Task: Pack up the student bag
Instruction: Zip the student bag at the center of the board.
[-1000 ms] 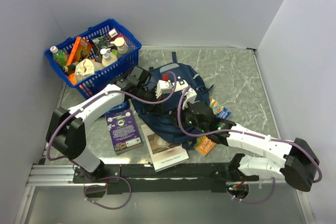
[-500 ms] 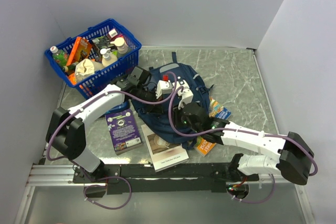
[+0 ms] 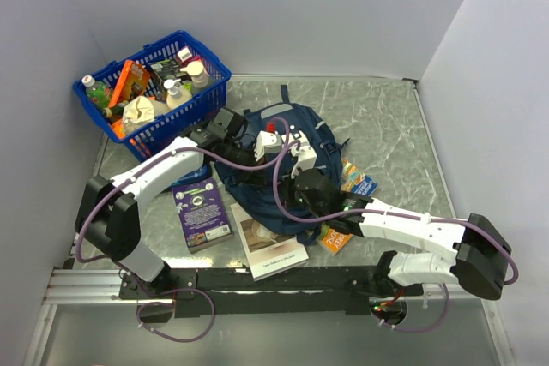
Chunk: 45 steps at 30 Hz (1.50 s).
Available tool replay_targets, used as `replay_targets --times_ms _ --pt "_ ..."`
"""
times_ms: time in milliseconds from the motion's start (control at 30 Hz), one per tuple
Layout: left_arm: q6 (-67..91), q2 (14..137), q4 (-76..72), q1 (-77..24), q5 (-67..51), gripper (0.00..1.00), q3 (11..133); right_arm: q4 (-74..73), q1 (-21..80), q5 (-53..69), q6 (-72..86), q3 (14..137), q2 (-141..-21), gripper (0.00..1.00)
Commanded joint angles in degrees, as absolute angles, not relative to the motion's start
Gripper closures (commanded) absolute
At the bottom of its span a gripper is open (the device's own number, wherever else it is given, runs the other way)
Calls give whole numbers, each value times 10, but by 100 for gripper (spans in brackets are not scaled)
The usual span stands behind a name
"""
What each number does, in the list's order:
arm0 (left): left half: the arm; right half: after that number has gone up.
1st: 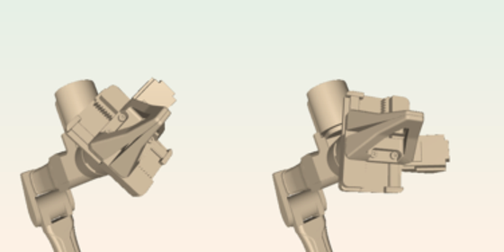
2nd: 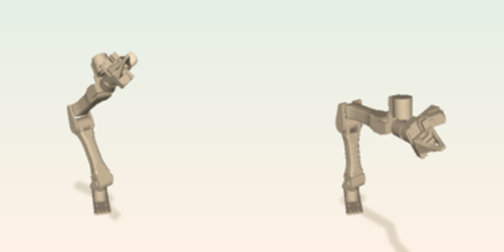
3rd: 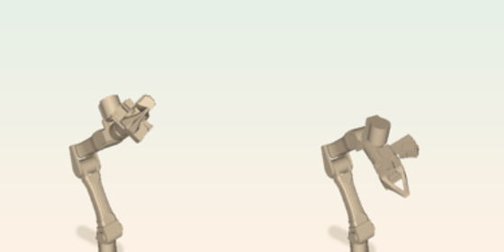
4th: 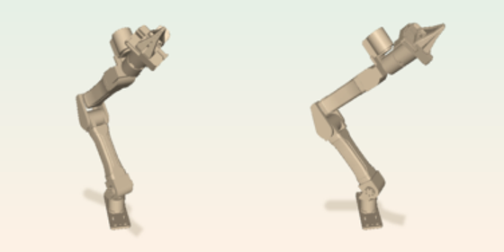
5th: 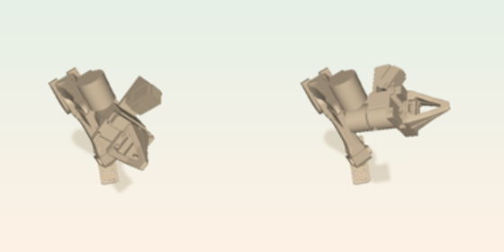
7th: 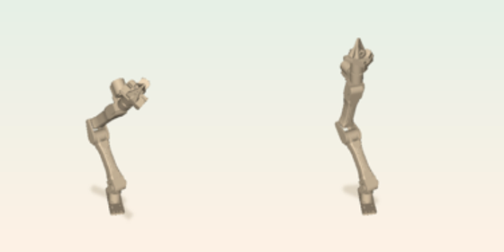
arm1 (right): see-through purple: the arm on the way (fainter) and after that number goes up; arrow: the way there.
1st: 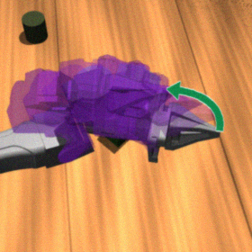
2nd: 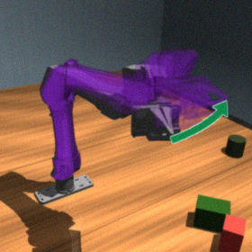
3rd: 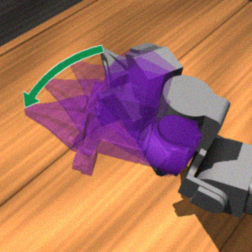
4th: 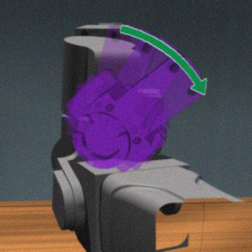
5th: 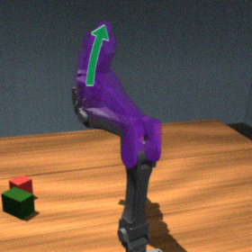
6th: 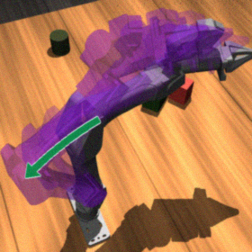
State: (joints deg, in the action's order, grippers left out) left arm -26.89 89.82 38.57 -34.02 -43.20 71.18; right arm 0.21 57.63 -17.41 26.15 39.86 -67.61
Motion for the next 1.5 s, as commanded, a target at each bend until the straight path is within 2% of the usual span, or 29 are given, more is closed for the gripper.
replay_targets --times_ms 0,300,533,900,1233,1367,1400,1433,1467 --pt "-273 867 381 -347 -483 99 751 -28 580 -197 269 403 -658 100" --pt "-301 854 407 -333 -464 99 738 -55 544 -194 283 360 -587 100" --pt "-344 842 455 -323 -441 99 734 -102 473 -189 302 335 -552 100" --pt "-384 824 485 -315 -408 99 715 -225 405 -239 358 379 -613 100" --pt "-430 814 503 -298 -392 99 700 -233 386 -265 366 380 -610 100" --pt "-428 812 496 -297 -380 91 695 -204 384 -245 370 359 -590 100" --pt "-426 813 496 -297 -375 86 696 -187 385 -232 359 339 -572 100" --pt "-417 814 495 -296 -375 69 699 -166 386 -214 352 329 -563 100" --pt "-411 815 500 -297 -381 62 708 -128 385 -170 349 319 -558 100"
